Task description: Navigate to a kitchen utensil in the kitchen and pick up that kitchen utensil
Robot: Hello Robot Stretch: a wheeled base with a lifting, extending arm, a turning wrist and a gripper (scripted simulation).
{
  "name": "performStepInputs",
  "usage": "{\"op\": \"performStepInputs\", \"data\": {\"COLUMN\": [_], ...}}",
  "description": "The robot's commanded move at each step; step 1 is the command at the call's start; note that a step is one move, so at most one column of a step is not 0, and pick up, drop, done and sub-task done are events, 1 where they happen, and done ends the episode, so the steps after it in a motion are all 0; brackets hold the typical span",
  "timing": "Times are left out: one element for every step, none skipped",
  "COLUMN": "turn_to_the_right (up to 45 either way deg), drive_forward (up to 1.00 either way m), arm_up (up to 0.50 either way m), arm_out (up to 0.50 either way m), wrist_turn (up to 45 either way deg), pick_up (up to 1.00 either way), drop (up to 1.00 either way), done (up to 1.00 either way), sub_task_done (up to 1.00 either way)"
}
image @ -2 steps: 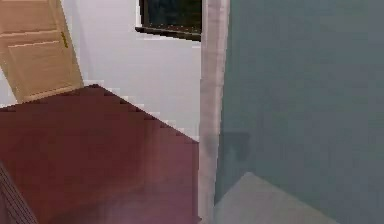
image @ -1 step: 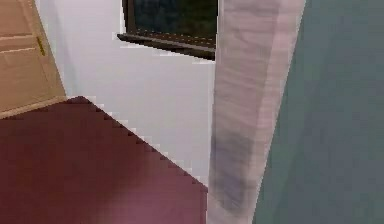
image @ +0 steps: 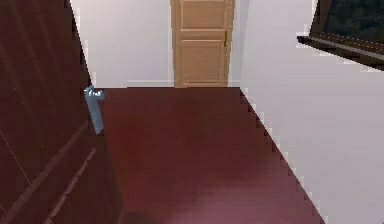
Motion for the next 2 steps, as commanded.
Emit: {"op": "performStepInputs", "data": {"turn_to_the_right": [0.0, -18.0], "drive_forward": [0.75, 0.0], "arm_up": [0.0, 0.0], "arm_out": [0.0, 0.0], "wrist_turn": [0.0, 0.0], "pick_up": [0.0, 0.0], "drop": [0.0, 0.0], "done": [0.0, 0.0], "sub_task_done": [0.0, 0.0]}}
